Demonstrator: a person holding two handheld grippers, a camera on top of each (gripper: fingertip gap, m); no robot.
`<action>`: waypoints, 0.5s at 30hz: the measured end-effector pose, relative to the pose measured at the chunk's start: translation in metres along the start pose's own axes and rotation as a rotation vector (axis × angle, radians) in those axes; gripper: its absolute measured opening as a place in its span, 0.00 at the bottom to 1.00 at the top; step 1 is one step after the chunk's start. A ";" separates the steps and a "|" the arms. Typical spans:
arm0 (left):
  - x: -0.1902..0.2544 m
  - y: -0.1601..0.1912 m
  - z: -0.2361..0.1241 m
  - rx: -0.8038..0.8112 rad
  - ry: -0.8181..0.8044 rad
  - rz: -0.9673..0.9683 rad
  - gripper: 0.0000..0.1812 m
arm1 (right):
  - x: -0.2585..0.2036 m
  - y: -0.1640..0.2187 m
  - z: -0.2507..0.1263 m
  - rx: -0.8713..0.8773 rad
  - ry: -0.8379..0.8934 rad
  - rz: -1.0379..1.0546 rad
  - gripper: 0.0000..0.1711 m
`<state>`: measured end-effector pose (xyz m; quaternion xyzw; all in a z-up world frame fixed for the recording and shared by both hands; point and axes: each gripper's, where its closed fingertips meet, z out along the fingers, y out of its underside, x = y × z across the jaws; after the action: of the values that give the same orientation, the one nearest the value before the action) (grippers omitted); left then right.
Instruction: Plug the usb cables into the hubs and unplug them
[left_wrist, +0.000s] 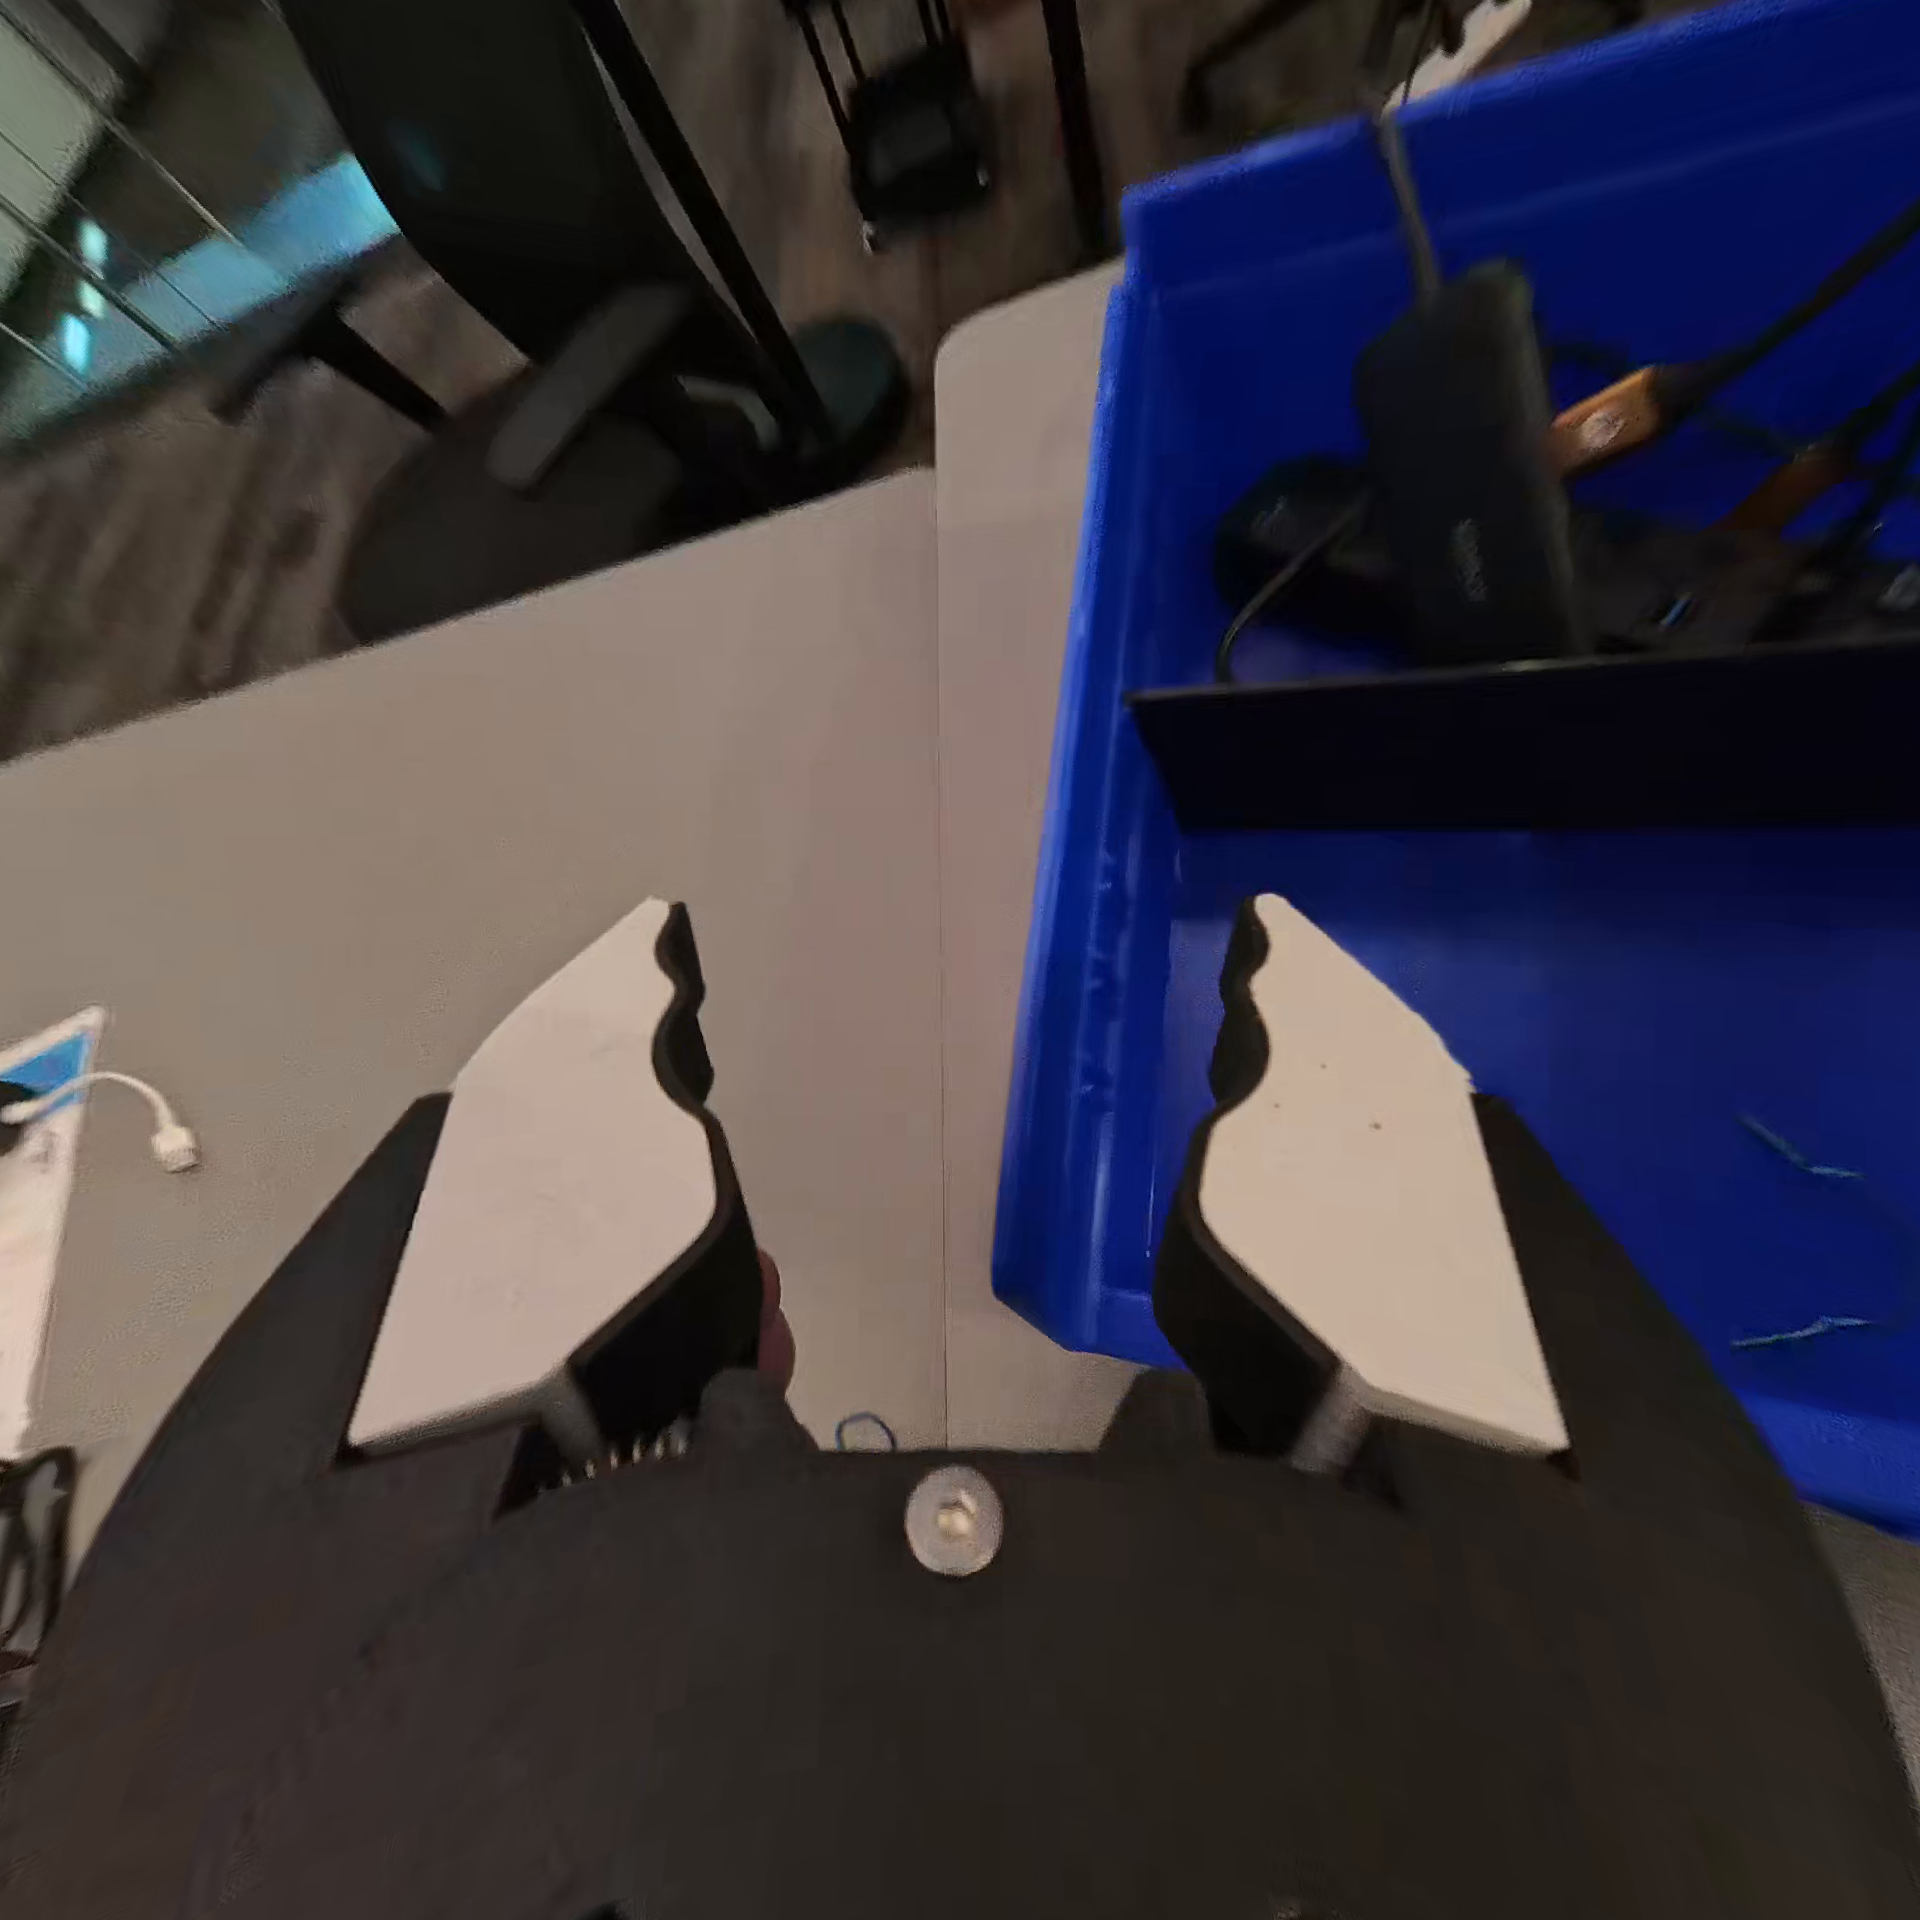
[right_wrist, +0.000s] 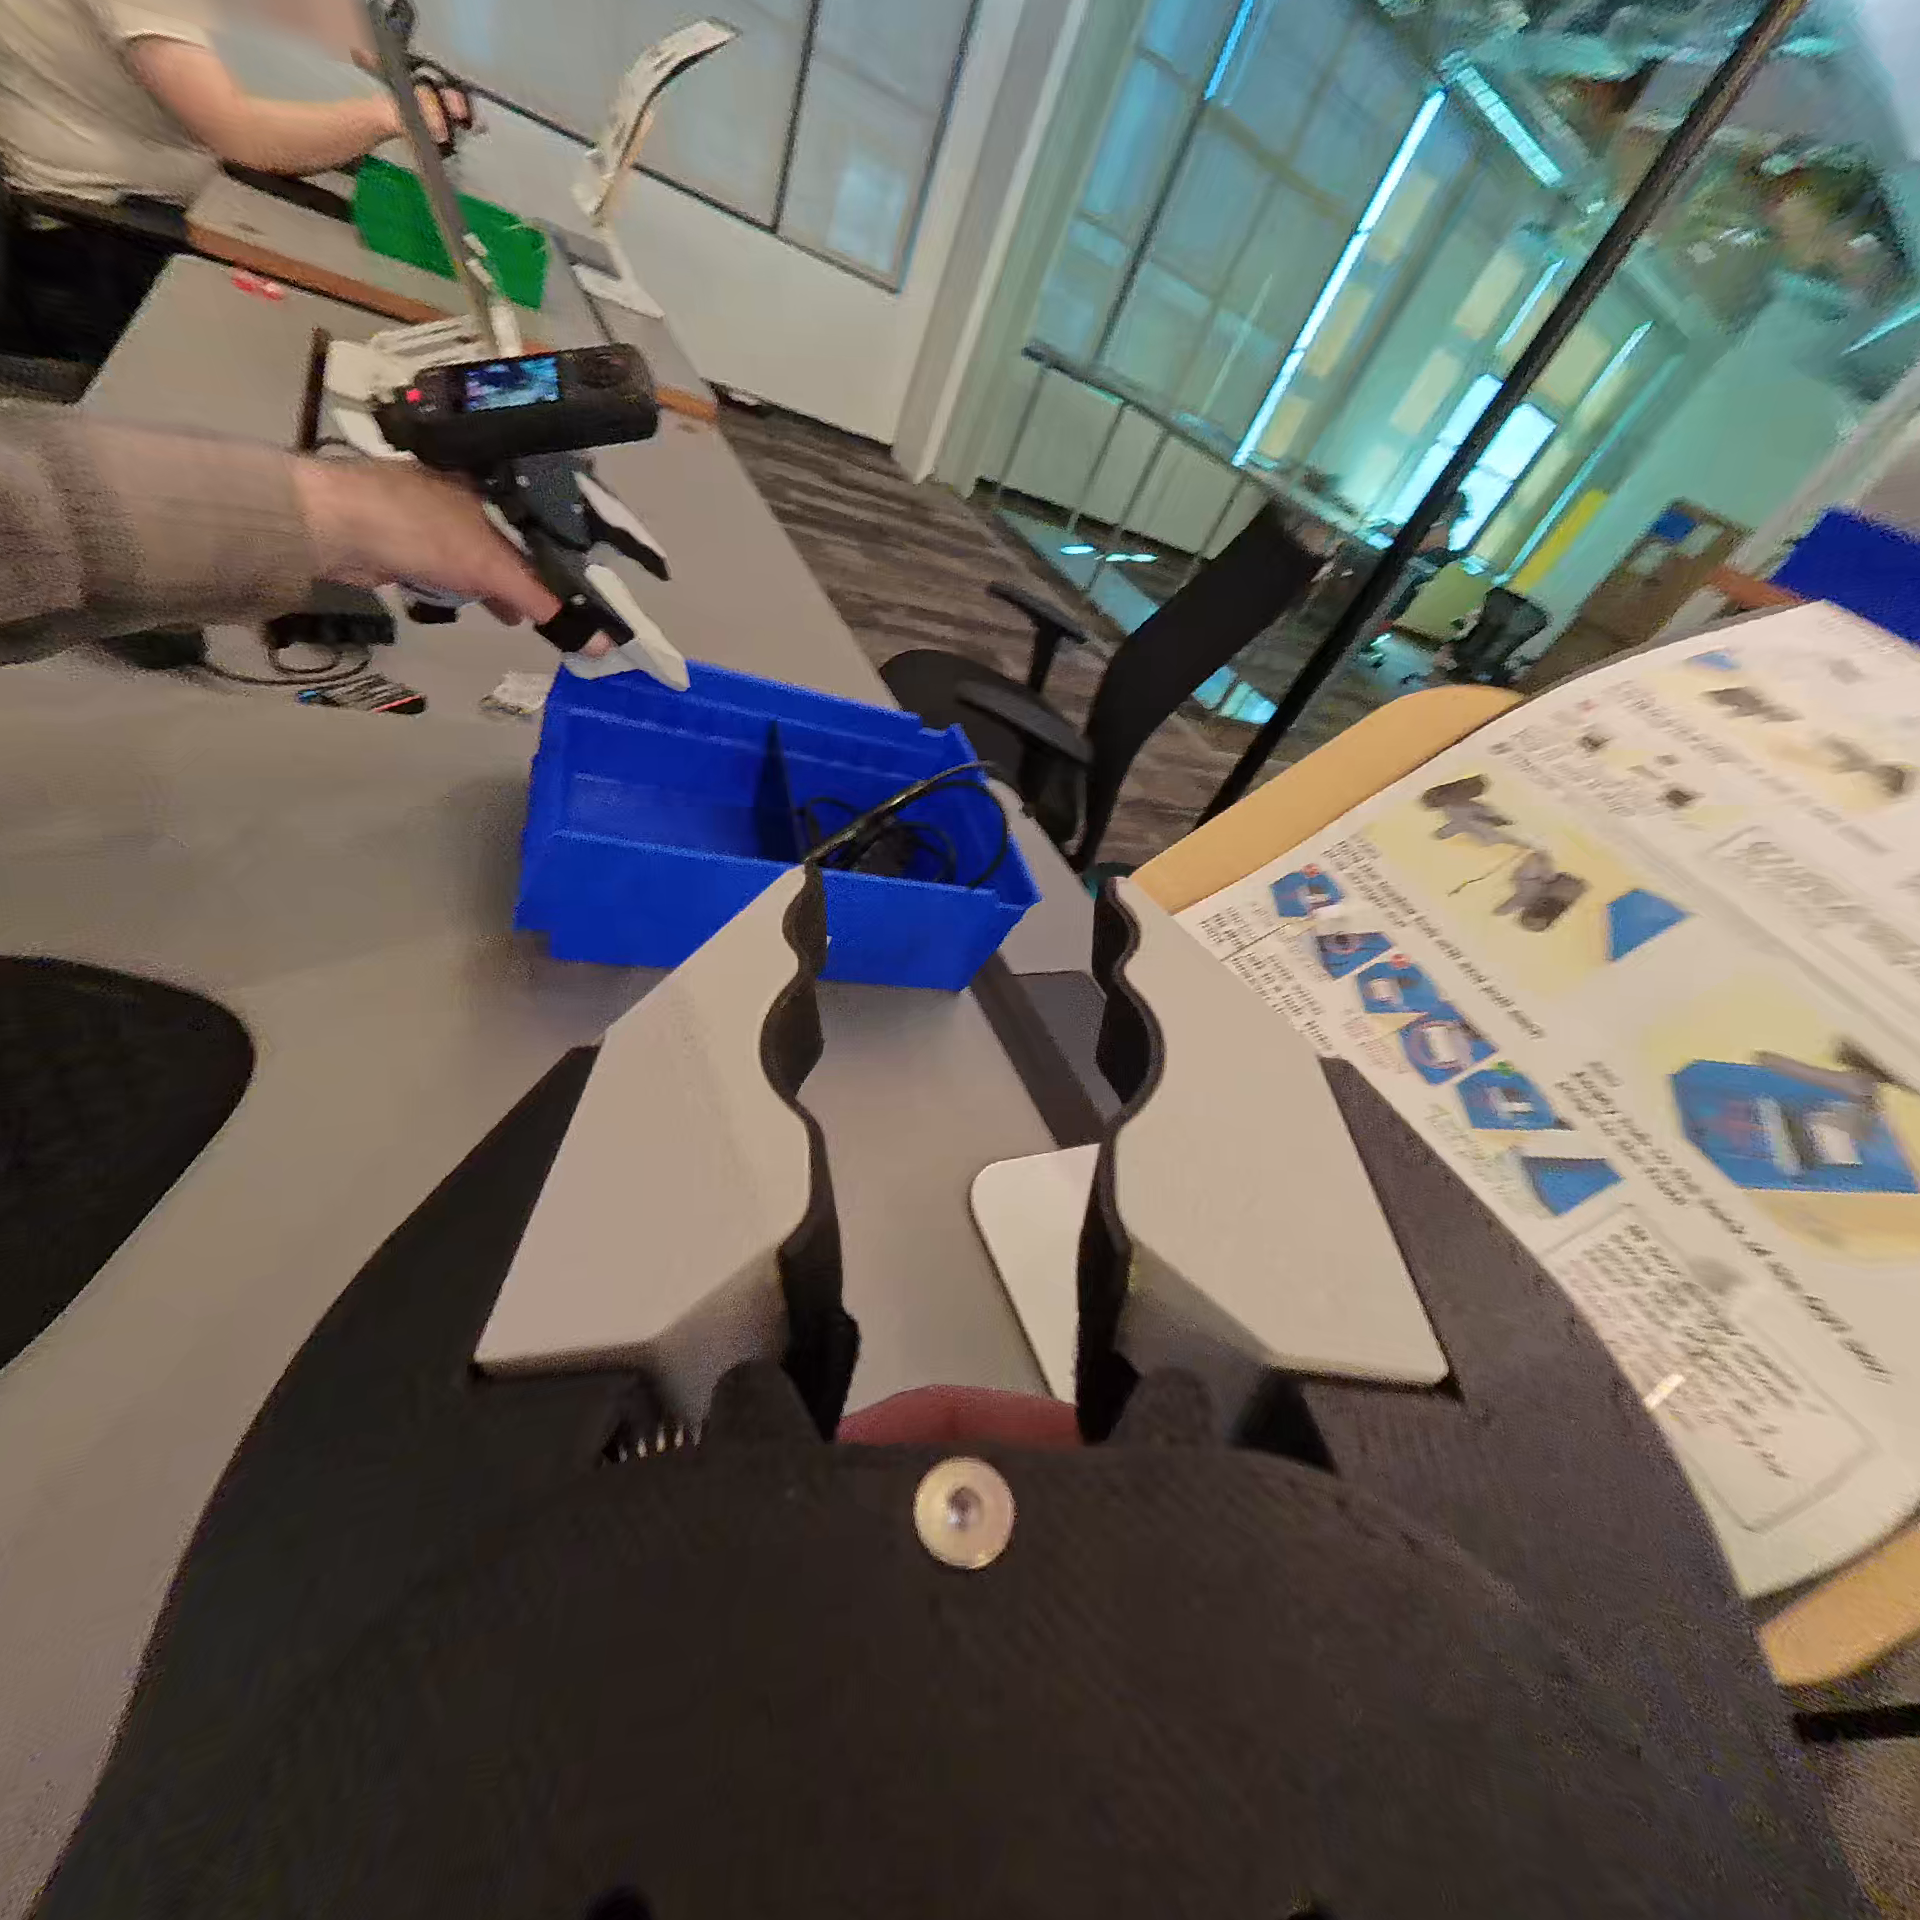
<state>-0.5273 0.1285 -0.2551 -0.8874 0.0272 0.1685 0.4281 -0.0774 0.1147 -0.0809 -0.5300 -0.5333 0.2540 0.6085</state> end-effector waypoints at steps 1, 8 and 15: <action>0.001 0.011 0.009 -0.033 0.030 0.000 0.52 | -0.003 0.008 0.004 -0.009 -0.022 0.011 0.29; 0.022 0.035 0.034 -0.050 0.153 -0.002 0.13 | -0.010 0.046 0.016 0.051 -0.083 0.105 0.25; 0.043 0.036 0.018 -0.008 0.144 -0.112 0.07 | 0.009 0.060 0.005 0.030 -0.052 0.114 0.23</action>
<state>-0.4989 0.1239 -0.3061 -0.8992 0.0077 0.0804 0.4301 -0.0643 0.1429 -0.1332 -0.5435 -0.5137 0.3100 0.5870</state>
